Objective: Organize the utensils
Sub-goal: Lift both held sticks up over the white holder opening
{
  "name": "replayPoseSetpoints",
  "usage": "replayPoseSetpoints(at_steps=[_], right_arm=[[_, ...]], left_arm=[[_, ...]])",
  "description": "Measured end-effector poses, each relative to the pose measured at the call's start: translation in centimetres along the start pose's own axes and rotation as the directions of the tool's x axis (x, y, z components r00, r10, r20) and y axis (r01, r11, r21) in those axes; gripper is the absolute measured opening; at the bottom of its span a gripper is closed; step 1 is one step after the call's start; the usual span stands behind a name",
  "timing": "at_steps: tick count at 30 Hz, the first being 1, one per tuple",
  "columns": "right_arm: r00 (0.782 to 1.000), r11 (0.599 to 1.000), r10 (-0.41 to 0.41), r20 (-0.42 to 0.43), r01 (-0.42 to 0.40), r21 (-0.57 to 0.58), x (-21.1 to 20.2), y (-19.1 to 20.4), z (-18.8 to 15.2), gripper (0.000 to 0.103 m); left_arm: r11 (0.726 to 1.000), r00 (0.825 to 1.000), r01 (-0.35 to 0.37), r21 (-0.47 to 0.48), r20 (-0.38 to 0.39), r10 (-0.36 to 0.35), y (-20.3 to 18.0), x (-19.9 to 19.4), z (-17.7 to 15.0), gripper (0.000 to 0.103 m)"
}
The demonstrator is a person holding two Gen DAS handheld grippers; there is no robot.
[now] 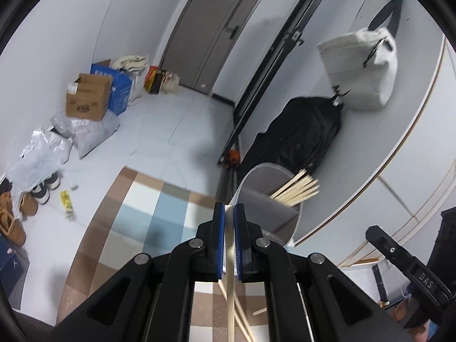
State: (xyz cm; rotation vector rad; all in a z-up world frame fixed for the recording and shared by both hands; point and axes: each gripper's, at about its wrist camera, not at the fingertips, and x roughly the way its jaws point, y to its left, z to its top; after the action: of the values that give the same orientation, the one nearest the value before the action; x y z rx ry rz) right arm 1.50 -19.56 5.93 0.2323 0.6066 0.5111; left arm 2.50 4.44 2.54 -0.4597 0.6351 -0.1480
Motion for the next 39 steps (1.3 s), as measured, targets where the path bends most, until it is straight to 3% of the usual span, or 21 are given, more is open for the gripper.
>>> replayPoseSetpoints(at_steps=[9, 16, 20, 30, 39], right_arm=[[0.998, 0.998, 0.022, 0.059, -0.018, -0.067, -0.7, 2.4, 5.8, 0.004], [0.997, 0.993, 0.010, 0.081, -0.001, -0.121, 0.2, 3.3, 10.5, 0.004], [0.997, 0.992, 0.001, 0.081, 0.009, -0.129, 1.3, 3.3, 12.4, 0.004], [0.998, 0.996, -0.012, 0.068, 0.017, -0.086, 4.2, 1.6, 15.7, 0.004], [0.999, 0.997, -0.028, 0.039, 0.031, -0.069, 6.4, 0.4, 16.1, 0.004]], left_arm=[[0.997, 0.991, 0.055, 0.061, 0.119, -0.062, -2.0, -0.8, 4.7, 0.002], [0.975, 0.948, 0.072, 0.208, 0.291, -0.132, -5.5, -0.4, 9.4, 0.002], [0.956, 0.925, 0.069, 0.285, 0.341, -0.168, -6.5, 1.0, 10.8, 0.002], [0.943, 0.906, 0.101, 0.317, 0.362, -0.218, -5.4, 5.1, 11.9, 0.002], [0.935, 0.895, 0.123, 0.333, 0.370, -0.250, -5.0, 8.0, 10.9, 0.002]])
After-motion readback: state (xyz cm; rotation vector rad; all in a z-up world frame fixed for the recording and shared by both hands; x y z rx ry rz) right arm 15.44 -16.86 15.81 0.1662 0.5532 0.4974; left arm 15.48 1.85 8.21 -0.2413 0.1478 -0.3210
